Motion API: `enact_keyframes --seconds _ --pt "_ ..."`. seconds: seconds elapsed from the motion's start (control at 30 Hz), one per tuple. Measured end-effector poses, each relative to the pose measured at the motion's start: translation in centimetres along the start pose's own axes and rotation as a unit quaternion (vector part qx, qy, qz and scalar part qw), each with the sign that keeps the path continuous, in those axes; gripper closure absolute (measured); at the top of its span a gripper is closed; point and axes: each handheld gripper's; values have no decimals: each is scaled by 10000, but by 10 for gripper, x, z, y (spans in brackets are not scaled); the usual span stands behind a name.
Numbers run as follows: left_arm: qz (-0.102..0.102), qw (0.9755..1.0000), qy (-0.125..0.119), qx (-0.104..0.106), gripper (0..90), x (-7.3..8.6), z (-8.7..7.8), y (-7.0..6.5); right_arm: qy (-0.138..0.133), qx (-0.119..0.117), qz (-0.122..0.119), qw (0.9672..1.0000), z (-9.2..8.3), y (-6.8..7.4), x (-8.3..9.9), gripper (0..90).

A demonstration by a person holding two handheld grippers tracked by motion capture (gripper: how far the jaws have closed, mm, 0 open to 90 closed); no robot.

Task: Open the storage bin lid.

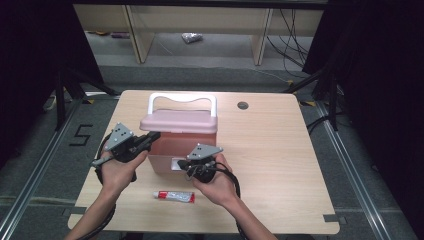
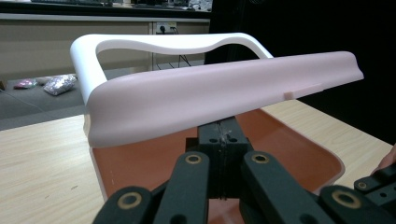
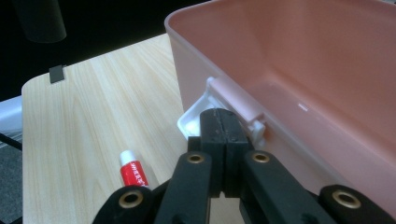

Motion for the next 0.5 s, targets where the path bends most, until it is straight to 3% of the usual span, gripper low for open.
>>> enact_keyframes --seconds 0.5 --pt "-12 9999 -140 -83 899 -11 7 4 -5 -10 0 10000 1 0 0 900"
Point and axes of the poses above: each handheld gripper's, and its own axes: z roughly forward along the jaws, x roughly out of its underside, y roughly to its left, and after that the axes turned 10 degrees about z, right-handed
